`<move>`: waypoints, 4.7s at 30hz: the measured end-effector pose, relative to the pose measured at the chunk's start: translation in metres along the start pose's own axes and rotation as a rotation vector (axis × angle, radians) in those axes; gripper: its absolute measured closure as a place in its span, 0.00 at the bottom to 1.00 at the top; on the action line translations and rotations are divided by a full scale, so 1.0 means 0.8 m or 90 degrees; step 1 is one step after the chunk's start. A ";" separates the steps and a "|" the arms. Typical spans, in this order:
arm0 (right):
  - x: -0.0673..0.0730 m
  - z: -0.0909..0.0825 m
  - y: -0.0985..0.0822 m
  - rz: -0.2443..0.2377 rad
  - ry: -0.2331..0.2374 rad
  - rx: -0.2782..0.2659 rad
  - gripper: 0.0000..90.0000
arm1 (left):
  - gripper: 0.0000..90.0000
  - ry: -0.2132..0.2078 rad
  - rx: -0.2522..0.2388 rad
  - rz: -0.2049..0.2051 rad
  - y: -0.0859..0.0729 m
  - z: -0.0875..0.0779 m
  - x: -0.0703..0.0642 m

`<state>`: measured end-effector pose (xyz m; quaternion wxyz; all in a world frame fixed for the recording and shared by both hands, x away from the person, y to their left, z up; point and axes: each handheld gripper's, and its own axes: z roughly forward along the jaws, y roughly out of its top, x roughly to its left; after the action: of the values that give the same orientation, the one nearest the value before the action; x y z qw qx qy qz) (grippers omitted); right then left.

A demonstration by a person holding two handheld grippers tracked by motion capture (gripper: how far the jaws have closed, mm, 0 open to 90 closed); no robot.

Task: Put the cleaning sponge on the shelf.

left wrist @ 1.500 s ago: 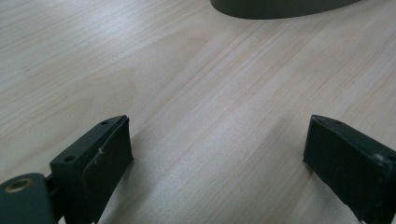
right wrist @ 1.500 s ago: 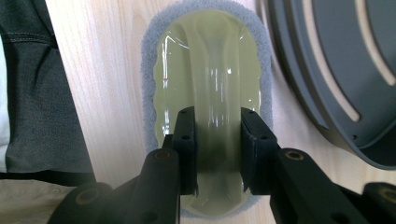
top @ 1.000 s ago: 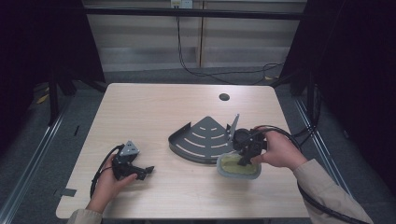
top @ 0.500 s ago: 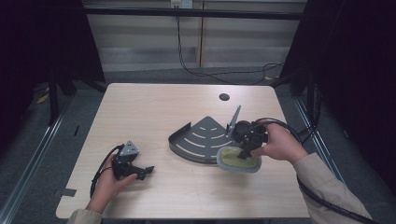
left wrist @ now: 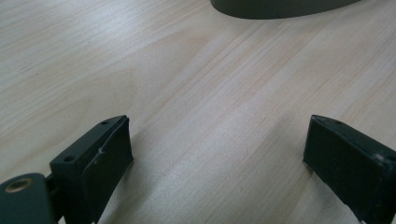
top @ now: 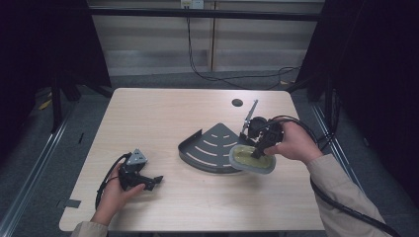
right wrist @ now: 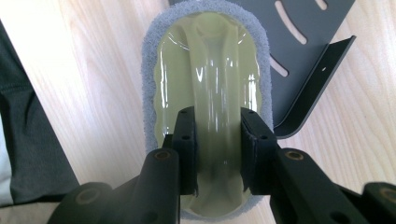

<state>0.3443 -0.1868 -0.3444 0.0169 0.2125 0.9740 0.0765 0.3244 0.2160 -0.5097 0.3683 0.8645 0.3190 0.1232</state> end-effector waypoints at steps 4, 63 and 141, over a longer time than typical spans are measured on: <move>-0.003 0.000 0.004 0.021 -0.001 -0.005 0.78 | 0.08 0.000 0.000 0.000 0.000 0.000 0.000; -0.051 0.015 0.034 0.214 -0.033 -0.022 0.78 | 0.08 0.000 0.000 0.000 0.000 0.000 0.000; -0.081 0.071 0.039 0.338 -0.025 -0.052 0.78 | 0.08 0.001 -0.001 0.000 0.000 0.000 0.000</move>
<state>0.4197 -0.1773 -0.3954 0.0238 0.4610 0.8798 0.1134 0.3243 0.2158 -0.5098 0.3686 0.8641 0.3194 0.1242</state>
